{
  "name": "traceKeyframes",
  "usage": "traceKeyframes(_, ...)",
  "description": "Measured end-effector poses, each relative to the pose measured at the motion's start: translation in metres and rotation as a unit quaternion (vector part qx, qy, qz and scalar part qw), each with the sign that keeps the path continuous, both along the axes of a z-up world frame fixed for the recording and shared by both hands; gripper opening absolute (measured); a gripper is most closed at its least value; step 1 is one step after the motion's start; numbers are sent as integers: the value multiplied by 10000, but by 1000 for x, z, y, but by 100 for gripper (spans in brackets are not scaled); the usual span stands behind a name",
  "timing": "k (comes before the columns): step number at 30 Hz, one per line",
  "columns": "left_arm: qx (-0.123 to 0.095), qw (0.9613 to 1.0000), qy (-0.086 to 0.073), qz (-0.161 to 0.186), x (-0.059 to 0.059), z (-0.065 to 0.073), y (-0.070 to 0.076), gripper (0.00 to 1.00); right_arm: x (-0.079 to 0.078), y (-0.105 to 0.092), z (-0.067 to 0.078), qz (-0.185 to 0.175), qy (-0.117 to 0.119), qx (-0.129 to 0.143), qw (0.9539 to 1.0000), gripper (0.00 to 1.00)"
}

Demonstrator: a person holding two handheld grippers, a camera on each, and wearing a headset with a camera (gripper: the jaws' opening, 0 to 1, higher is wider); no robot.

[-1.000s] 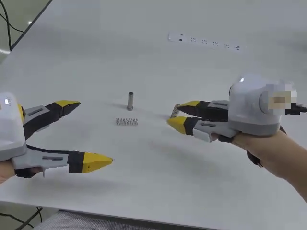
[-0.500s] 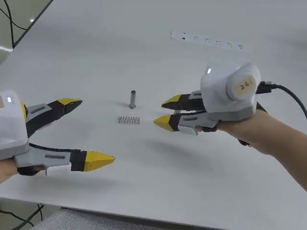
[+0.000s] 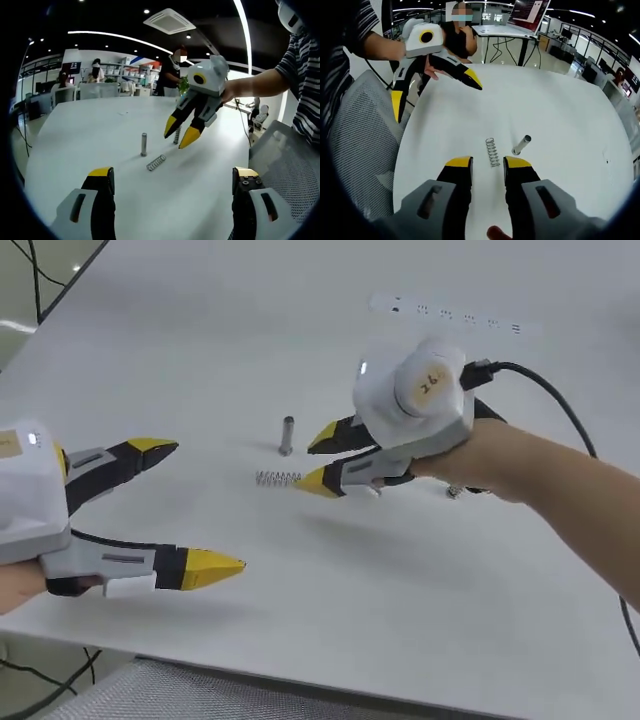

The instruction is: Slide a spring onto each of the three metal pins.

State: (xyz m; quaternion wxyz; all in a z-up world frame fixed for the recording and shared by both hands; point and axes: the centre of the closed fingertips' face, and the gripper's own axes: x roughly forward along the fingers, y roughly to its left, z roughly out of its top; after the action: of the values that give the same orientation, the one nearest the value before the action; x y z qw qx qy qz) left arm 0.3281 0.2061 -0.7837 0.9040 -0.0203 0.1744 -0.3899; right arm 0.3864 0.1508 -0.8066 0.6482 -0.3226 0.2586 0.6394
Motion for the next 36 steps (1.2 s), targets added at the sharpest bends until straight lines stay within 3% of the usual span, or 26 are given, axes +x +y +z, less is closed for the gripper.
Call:
traceKeyframes(15, -4, 10000, 18, 31, 2, -1, 4, 97, 9, 10, -41, 562, -169, -780, 9952, 22)
traceKeyframes(22, -8, 10000, 40, 45, 1, -1, 6, 97, 13, 17, -48, 585, -118, -881, 9943, 20)
traceKeyframes(30, -2, 9999, 70, 77, -1, -3, 8, 97, 9, 12, -54, 699, -151, -1154, 9907, 16)
traceKeyframes(36, 14, 9999, 96, 89, -3, -5, 9, 97, 6, 12, -53, 720, -120, -1103, 9912, 13)
